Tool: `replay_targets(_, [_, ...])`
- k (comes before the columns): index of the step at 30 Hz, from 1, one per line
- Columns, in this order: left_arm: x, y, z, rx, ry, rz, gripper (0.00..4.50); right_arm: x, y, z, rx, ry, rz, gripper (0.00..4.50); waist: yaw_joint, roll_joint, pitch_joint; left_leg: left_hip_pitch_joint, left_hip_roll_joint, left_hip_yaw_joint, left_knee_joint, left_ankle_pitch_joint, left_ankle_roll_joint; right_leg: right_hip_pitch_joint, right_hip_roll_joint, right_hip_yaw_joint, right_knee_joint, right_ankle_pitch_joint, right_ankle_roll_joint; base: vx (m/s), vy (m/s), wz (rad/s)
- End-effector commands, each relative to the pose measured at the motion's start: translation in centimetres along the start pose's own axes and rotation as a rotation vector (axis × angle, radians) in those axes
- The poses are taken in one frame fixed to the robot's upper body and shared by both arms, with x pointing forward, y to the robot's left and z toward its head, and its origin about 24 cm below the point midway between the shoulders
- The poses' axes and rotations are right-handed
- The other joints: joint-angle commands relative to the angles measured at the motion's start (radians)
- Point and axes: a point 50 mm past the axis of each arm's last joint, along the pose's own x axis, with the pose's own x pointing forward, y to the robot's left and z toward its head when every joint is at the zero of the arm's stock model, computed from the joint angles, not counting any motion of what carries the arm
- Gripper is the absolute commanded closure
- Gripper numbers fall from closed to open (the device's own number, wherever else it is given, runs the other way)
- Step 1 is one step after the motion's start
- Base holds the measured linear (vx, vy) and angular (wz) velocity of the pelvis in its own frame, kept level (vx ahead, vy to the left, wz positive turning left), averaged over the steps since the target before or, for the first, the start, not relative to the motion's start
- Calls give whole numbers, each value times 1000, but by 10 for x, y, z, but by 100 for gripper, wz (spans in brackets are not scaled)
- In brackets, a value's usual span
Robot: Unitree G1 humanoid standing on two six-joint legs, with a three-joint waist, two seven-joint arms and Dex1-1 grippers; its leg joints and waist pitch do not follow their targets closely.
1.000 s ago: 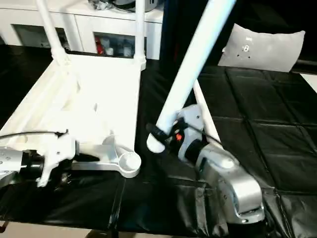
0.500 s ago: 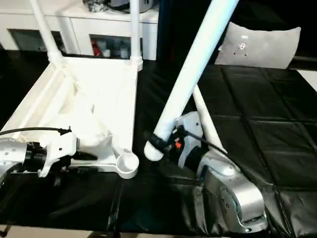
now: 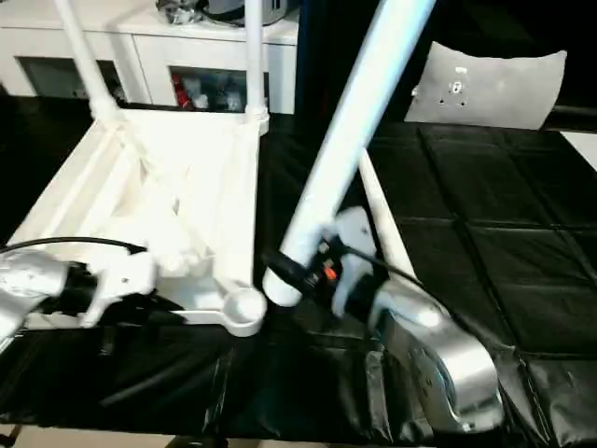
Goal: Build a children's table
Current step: Insert table leg to table base
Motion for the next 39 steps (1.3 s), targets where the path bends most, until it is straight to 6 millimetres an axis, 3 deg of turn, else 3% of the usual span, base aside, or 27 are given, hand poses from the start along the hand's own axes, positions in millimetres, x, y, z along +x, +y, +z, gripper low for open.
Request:
replay_targets(1, [16, 0, 2, 5, -5, 16, 450, 2, -1, 10, -18, -17, 10, 259, -1, 20, -61, 29, 54, -18, -77, -242, -71, 26, -88, 41, -72, -66, -188, 0, 0, 0])
replay_targets(6, [35, 5, 25, 14, -104, 27, 450, 7, -4, 14, -22, 28, 29, 259, 2, 20, -64, 27, 54, -18, -73, -224, -66, 30, -89, 40, -74, -67, -194, 0, 0, 0])
replay_targets(10, [41, 4, 23, 38, -77, 25, 450, 9, -8, 8, -44, 99, 29, 259, 2, 17, -66, 23, 52, -18, -70, -191, -58, 34, -87, 38, -73, -22, -184, 0, 0, 0])
replay_targets(12, [43, 5, 21, 50, -60, 30, 450, 11, -11, 4, -51, 136, 21, 259, 4, 18, -63, 27, 53, -15, -70, -202, -58, 30, -88, 40, -78, -61, -184, 0, 0, 0])
replay_targets(13, [45, 4, 20, 42, -60, 40, 450, 12, -15, 2, -62, 161, 5, 259, 5, 11, -61, 25, 55, -14, -72, -217, -59, 29, -91, 41, -81, -90, -184, 0, 0, 0])
replay_targets(17, [47, 1, 20, 15, -67, 50, 450, 13, -21, -1, -82, 186, -21, 259, 6, 13, -60, 28, 58, -16, -75, -241, -63, 27, -93, 40, -83, -155, -176, 0, 0, 0])
replay_targets(18, [46, 2, 19, -3, -65, 79, 450, 13, -23, -1, -81, 178, -43, 259, 5, 7, -60, 27, 58, -16, -76, -243, -60, 27, -93, 40, -84, -165, -172, 0, 0, 0])
replay_targets(19, [46, 2, 19, -3, -65, 79, 450, 13, -23, -1, -81, 178, -43, 259, 5, 11, -59, 28, 58, -16, -76, -250, -60, 23, -93, 40, -85, -182, -171, 0, 0, 0])
replay_targets(22, [45, 2, 17, -40, -96, 83, 450, 12, -26, 1, -58, 139, -68, 259, 2, 9, -59, 29, 58, -13, -77, -264, -57, 20, -94, 40, -89, -216, -165, 0, 0, 0])
replay_targets(23, [44, 3, 17, -47, -106, 87, 405, 12, -27, 1, -54, 132, -72, 259, 1, 6, -59, 28, 58, -13, -78, -263, -56, 20, -95, 39, -88, -222, -162, 0, 0, 0])
replay_targets(30, [43, 5, 13, -13, -93, 119, 366, 11, -24, -7, -23, 123, -58, 259, 0, 9, -61, 24, 57, -10, -78, -249, -43, 19, -94, 39, -90, -191, -152, 0, 0, 0])
replay_targets(33, [44, 6, 13, -26, -109, 100, 366, 11, -24, -10, -17, 122, -57, 259, 0, 12, -59, 26, 57, -11, -79, -277, -52, 17, -96, 40, -94, -237, -149, 0, 0, 0])
replay_targets(34, [45, 6, 13, -32, -119, 94, 392, 11, -23, -11, -16, 122, -55, 259, -1, 12, -58, 27, 57, -11, -80, -284, -52, 16, -95, 40, -95, -248, -146, 0, 0, 0])
replay_targets(39, [47, 9, 12, -34, -110, 75, 432, 12, -21, -12, -21, 126, -37, 259, -2, 16, -57, 29, 57, -13, -82, -314, -60, 12, -96, 40, -99, -285, -140, 0, 0, 0])
